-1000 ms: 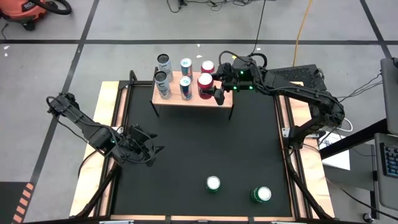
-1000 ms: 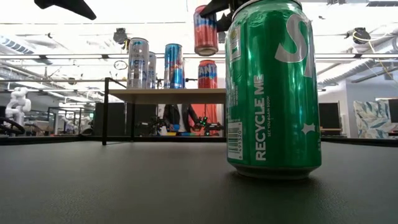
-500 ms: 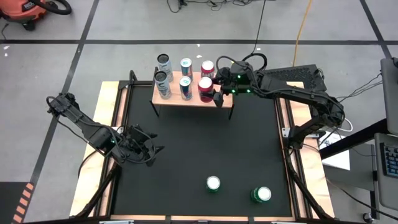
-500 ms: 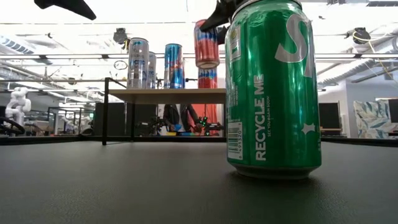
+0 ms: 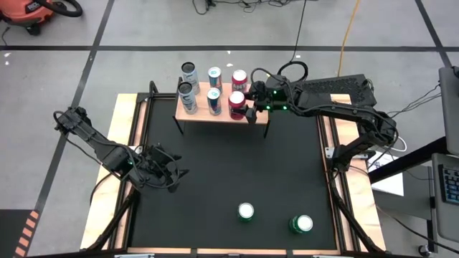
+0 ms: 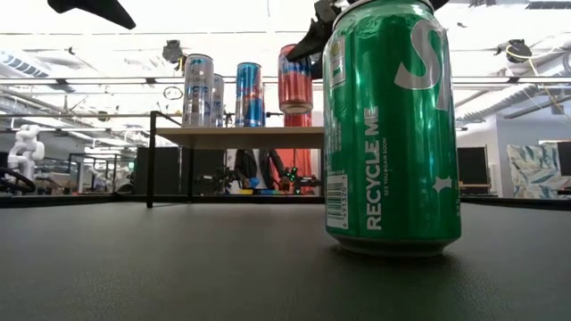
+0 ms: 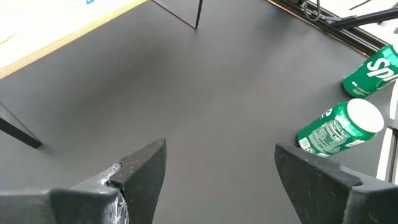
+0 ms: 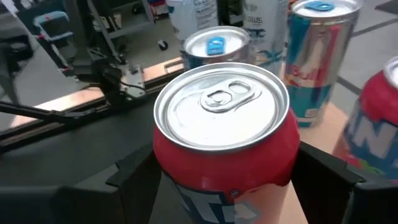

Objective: Place canned beverage on shelf
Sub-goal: Put the orange soda can, aligned with the other orange soda can on the shelf

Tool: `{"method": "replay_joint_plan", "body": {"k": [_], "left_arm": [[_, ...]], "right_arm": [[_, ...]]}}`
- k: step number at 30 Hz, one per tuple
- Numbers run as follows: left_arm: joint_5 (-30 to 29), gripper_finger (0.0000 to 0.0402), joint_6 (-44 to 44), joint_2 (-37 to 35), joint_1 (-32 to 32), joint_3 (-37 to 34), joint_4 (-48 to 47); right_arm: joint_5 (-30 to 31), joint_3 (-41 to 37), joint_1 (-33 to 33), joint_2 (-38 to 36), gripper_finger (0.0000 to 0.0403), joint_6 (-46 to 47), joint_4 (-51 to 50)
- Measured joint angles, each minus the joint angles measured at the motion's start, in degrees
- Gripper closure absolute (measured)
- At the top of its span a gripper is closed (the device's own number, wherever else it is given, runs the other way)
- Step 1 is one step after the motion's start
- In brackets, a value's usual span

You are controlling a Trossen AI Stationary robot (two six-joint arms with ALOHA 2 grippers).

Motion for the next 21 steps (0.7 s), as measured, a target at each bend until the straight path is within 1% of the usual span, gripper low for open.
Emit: {"method": "replay_joint_plan", "body": {"k": [3,9,14,21], "left_arm": [[0.0,0.0103,0.0,0.0,0.02,0.0,0.0],[0.02,0.0103,0.07,0.02,0.02,0.0,-0.18],[0.02,0.0103,0.09,0.02,0.02,0.0,-0.31],[0.02,0.0103,0.13,0.0,0.0,0.0,-0.61]], "right_arm": [[0.22,0.0,-0.36,0.23,0.0119,-2.22,0.22],[0.06,0.0,-1.43,1.49,0.0119,-2.91,-0.1],[-2.64,0.0,-1.88,1.7,0.0119,-2.49,-0.02],[-2.75,0.01,-2.3,1.95,0.0119,-3.04,0.01]]}}
